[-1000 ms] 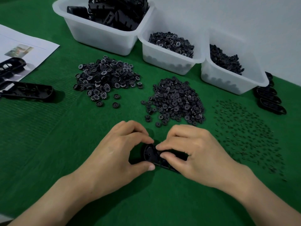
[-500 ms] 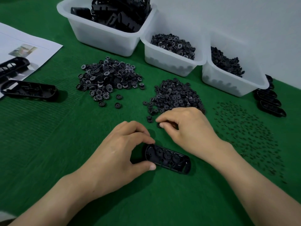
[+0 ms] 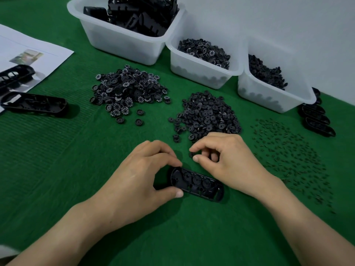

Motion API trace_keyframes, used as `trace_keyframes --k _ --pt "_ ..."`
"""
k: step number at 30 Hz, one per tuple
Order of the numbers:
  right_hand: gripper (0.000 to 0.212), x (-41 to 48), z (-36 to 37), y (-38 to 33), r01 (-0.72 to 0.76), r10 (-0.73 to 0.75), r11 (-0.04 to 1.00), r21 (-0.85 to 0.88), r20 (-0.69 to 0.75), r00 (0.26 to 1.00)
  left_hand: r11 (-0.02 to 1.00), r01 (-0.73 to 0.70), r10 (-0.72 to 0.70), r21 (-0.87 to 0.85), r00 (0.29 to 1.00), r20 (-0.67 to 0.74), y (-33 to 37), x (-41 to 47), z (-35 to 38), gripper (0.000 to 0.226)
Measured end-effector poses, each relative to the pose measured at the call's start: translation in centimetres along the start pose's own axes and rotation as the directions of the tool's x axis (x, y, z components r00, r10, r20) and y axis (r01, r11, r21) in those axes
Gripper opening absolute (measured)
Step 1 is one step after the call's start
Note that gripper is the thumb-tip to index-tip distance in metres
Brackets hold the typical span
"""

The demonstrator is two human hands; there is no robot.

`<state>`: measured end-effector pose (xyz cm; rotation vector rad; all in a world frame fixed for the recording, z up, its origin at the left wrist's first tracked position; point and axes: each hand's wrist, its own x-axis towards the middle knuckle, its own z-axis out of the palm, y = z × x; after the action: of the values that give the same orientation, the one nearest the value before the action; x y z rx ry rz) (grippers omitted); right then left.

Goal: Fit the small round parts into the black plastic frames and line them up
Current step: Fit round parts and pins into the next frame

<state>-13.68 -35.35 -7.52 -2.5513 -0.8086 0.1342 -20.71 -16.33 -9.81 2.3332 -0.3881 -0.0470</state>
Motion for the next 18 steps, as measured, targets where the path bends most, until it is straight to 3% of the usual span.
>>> trace_keyframes --k 7,18 --pt "0.006 -2.4 -1.4 0.0 0.09 -0.088 0.991 0.101 -0.02 0.996 1.0 0.004 -0.004 0.004 1.0 -0.004 0.0 0.0 0.0 0.047" --pt "0.012 -4.2 -0.6 -0.5 0.199 -0.2 0.98 -0.023 -0.082 0.976 1.0 0.006 -0.006 -0.008 1.0 -0.014 -0.1 0.0 0.1 0.045"
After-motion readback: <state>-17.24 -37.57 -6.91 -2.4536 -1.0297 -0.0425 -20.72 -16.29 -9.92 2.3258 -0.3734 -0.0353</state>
